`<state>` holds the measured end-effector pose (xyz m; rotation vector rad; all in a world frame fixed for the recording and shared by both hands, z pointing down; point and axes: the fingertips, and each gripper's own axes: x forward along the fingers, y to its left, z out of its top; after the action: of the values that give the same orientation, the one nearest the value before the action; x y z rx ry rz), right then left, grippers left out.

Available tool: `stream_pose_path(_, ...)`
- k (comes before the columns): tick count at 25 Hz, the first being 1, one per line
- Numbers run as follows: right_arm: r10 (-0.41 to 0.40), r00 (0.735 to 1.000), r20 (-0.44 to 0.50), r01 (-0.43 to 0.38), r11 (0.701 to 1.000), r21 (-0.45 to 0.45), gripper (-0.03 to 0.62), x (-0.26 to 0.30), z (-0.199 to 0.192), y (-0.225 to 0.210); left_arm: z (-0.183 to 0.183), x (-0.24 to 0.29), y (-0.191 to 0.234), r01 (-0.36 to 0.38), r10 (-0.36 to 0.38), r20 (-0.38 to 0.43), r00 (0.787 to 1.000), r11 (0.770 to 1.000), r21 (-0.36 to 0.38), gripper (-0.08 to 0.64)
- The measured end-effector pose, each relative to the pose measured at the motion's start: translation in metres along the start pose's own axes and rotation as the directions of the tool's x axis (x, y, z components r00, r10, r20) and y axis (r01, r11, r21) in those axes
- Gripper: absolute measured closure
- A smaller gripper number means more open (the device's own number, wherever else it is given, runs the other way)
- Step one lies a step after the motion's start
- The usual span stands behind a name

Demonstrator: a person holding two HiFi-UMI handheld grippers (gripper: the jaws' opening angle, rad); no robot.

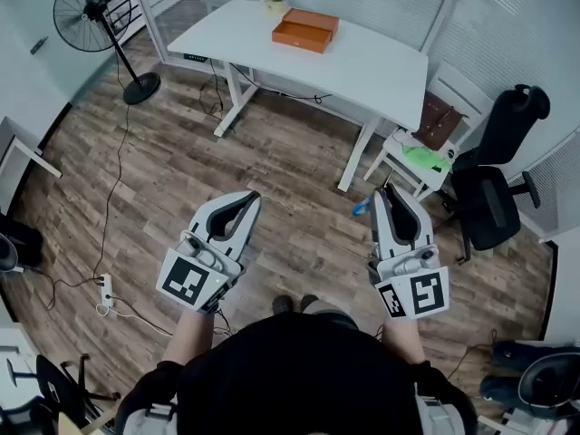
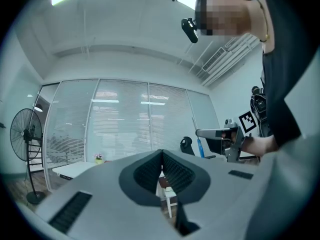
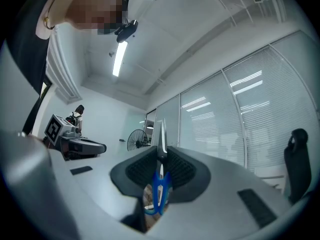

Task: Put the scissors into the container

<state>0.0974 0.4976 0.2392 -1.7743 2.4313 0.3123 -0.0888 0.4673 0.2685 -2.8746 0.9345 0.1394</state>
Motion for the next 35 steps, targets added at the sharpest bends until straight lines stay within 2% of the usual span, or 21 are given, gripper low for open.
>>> stream_pose_path(11, -0.039, 0.999, -0.035, 0.04, 0.999, 0.015, 0.526, -0.013, -0.015, 0.013, -0.015, -0.011, -0.001, 0.039, -0.04, -0.008, 0.999, 0.998, -0.045, 0.546)
stream_pose_path(17, -0.027, 0.999, -0.026, 0.027, 1.0, 0.013, 0.526, -0.001, -0.017, 0.013, -0.017, -0.006, 0.01, 0.027, -0.028, -0.014, 1.0, 0.999, -0.045, 0.546)
stream_pose_path(20, -0.024, 0.999, -0.029, 0.024, 1.0, 0.019, 0.526, 0.008, -0.02, 0.006, -0.019, 0.001, 0.016, 0.016, -0.017, -0.019, 1.0, 0.998, -0.053, 0.546)
stream_pose_path(24, -0.019, 1.0, -0.014, 0.019, 1.0, 0.024, 0.526, 0.024, -0.022, -0.006, -0.013, 0.018, 0.026, 0.015, -0.015, 0.025, 1.0, 0.999, -0.034, 0.546)
stream_pose_path(27, -0.008, 1.0, -0.004, 0.008, 1.0, 0.026, 0.526, 0.038, -0.025, -0.013, -0.018, 0.027, 0.035, 0.01, -0.01, -0.007, 1.0, 1.0, -0.022, 0.546)
stream_pose_path(35, 0.01, 1.0, 0.011, -0.01, 1.0, 0.027, 0.526, 0.088, -0.033, -0.044, -0.021, 0.069, 0.07, -0.01, 0.01, -0.006, 1.0, 1.0, -0.009, 0.546)
